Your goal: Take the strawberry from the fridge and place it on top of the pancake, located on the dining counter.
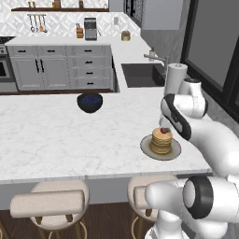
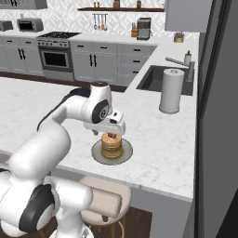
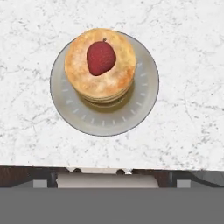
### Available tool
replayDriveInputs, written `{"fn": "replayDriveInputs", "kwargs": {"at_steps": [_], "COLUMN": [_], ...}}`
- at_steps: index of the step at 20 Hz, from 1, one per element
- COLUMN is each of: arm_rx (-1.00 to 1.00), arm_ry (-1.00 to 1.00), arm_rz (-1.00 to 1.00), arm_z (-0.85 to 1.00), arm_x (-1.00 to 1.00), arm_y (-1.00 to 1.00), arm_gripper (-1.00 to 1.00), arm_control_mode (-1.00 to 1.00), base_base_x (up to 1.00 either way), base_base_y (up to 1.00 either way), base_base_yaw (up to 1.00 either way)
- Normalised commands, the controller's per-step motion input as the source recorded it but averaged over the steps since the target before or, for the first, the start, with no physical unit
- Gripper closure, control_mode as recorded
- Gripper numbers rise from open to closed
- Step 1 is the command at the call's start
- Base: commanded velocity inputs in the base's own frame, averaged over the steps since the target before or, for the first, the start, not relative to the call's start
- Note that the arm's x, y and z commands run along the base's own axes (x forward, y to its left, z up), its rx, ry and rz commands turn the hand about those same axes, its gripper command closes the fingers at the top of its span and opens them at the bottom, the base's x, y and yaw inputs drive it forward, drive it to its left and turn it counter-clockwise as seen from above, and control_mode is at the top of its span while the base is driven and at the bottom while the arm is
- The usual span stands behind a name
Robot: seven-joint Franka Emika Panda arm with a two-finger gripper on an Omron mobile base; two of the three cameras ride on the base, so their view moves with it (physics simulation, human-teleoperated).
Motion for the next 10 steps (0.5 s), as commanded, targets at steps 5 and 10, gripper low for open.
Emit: {"fn": "replayDriveInputs", "kwargs": {"at_steps": [5,10], "arm_rx": [0.0,-0.01], "arm_ry": [-0.14,-0.12], "arm_rz": [0.0,0.0], "arm_z": [0.5,0.53], "arm_x": [-0.85,-0.77], "arm_y": [0.01,0.01], "arm_gripper": [-1.0,-1.0], "arm_control_mode": [-1.0,-1.0], "base_base_x": [0.0,0.0], "base_base_y": [0.0,0.0], "base_base_yaw": [0.0,0.0]}}
